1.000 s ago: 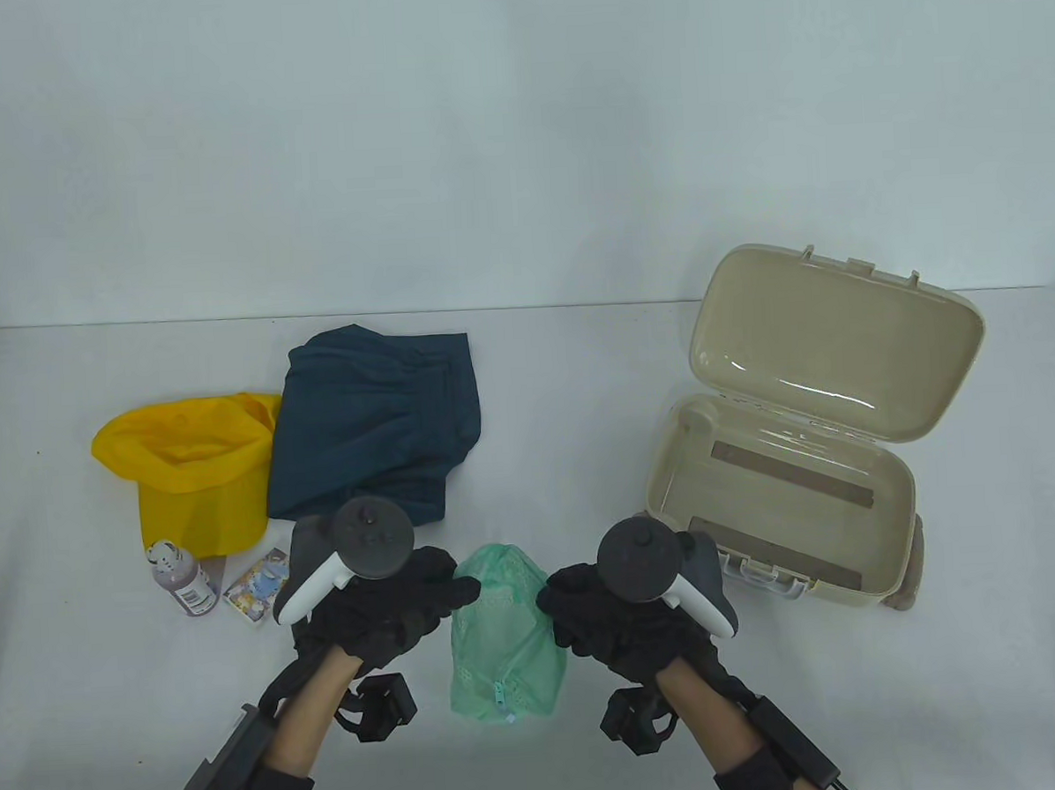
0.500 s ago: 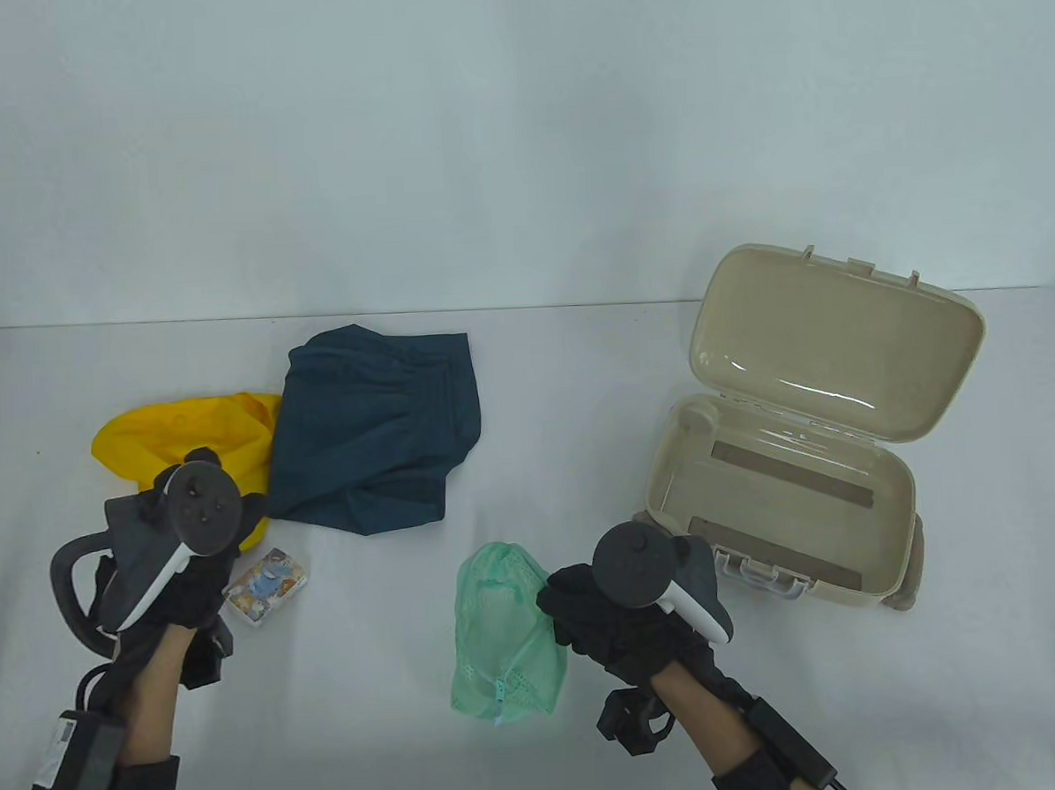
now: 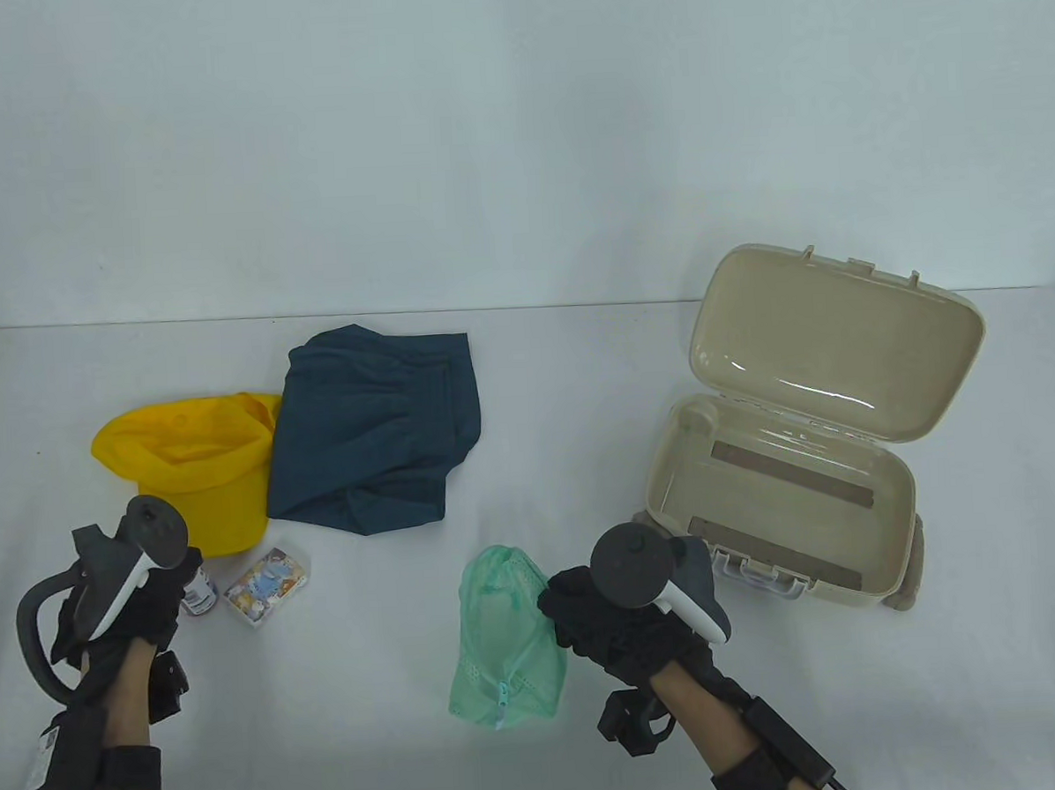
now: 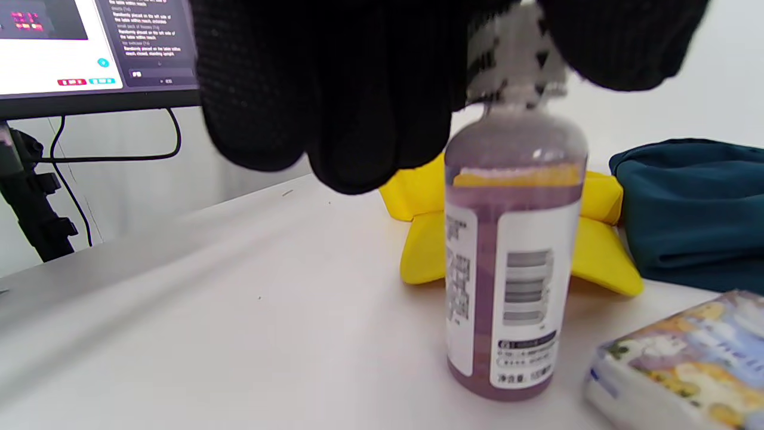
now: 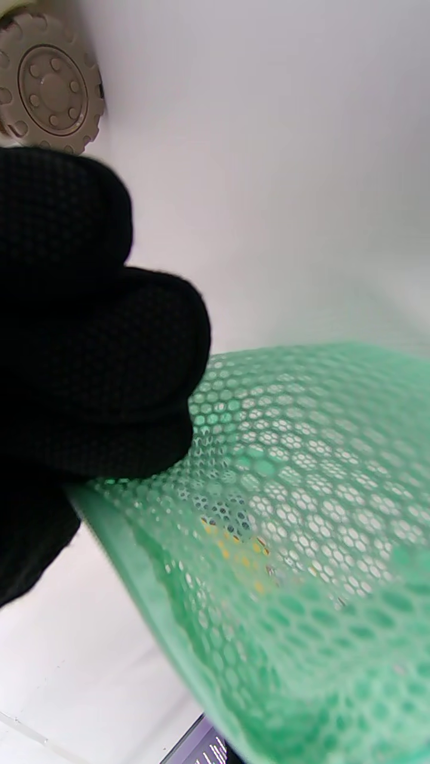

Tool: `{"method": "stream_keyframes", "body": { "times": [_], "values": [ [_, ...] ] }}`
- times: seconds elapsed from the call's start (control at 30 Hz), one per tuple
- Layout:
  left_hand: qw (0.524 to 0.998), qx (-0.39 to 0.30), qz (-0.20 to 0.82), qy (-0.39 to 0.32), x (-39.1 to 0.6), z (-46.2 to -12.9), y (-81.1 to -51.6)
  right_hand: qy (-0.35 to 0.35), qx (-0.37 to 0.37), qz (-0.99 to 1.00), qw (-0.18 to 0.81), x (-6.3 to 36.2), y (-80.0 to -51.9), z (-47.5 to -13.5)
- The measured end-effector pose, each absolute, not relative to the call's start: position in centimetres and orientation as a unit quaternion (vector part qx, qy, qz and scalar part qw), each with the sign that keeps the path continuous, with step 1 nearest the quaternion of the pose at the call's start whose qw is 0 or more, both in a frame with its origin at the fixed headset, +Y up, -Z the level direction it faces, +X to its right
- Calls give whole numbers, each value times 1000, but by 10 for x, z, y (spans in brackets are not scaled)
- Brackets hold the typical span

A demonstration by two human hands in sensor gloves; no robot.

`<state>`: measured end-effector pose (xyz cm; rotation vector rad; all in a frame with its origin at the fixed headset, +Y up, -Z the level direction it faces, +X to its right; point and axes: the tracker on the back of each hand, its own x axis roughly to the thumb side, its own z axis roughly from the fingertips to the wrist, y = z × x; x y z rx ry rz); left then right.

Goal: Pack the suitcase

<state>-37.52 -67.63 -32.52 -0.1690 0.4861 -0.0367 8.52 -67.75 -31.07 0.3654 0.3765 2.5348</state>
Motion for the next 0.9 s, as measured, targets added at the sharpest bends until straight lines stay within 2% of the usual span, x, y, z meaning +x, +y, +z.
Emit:
{"method": "stream_keyframes", "body": {
  "times": [0.27,0.43,0.57,0.67,0.77,0.9],
  "values": [
    [973,-81,-19,216,-378,-326,-664,139,130,942,275,86,-678,-311],
    [983,-14,33,179,-371,-319,-616,140,128,942,278,86,-678,-312],
    [989,53,100,97,-334,-308,-575,141,126,942,279,86,-678,-313],
    [984,73,162,14,-295,-300,-557,140,124,942,280,86,-678,-313],
    [973,72,209,-63,-253,-293,-553,136,122,942,281,87,-678,-313],
    [960,54,236,-137,-199,-286,-568,134,120,942,285,89,-677,-313]
  ]
}}
